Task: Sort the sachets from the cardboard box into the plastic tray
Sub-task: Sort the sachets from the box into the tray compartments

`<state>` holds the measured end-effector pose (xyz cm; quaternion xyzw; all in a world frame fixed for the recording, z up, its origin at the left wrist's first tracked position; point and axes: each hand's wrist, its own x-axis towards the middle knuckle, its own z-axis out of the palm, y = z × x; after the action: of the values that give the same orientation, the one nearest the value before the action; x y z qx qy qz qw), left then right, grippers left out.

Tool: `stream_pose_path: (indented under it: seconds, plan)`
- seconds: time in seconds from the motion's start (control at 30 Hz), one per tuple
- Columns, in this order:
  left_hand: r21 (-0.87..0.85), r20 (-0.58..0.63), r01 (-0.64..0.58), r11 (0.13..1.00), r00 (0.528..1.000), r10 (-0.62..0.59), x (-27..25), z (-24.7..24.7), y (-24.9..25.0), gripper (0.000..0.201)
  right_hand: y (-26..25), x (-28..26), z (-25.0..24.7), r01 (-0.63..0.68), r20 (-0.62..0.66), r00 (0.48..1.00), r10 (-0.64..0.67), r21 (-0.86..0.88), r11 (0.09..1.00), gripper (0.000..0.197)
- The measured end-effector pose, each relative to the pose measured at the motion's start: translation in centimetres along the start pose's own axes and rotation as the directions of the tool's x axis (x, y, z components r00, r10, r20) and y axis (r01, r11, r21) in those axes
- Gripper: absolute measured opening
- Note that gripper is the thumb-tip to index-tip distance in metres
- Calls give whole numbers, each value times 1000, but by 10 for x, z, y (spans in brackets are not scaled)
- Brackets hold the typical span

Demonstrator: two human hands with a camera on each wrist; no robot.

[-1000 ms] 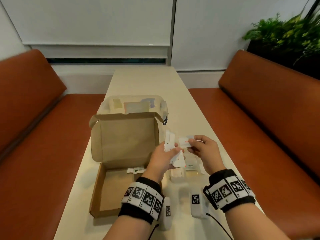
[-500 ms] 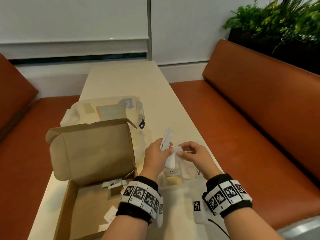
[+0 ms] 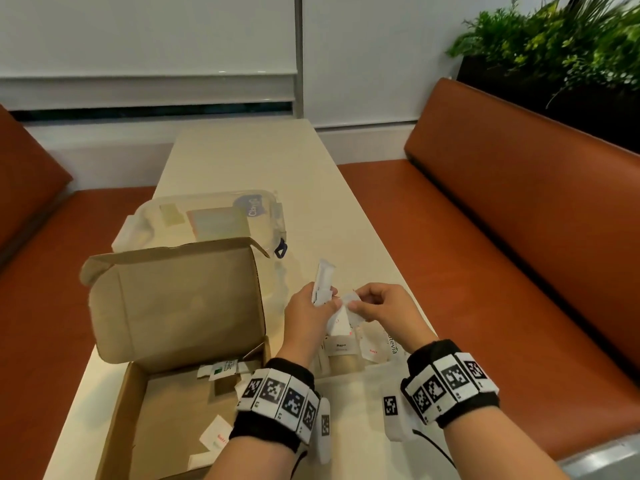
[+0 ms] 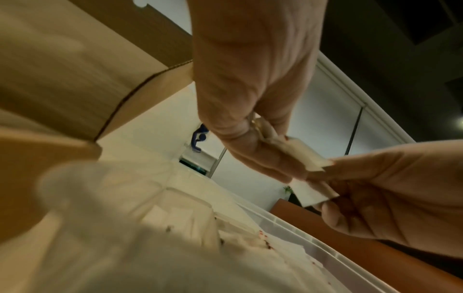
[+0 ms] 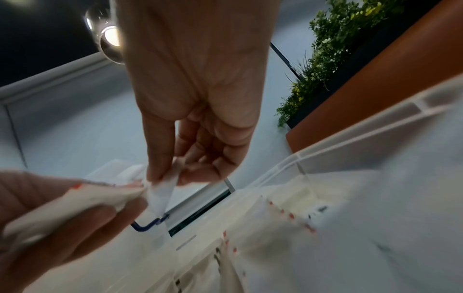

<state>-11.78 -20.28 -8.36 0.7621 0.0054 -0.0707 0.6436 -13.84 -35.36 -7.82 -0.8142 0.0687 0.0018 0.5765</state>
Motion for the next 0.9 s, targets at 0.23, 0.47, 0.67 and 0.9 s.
stream_pose_path:
  seconds: [0.23,0.47,0.67,0.9]
  plan:
    - [-105,-35,67,992,997,-71,-8,1,-11,18,-5,4,-5,-21,79,996,42,-251,968,12]
    - [-162,-29,96,982,994,-102,-15,-7,-20,13,5,-1,-24,-96,-25,995,93,-329,940,6]
    - [-225,-9,118,967,992,-123,-18,-5,-20,11,18,-9,-23,-89,38,991,132,-550,830,4]
    - [-236,-12,108,966,993,-115,-20,-5,-21,12,23,-11,-15,-73,46,986,163,-754,653,7]
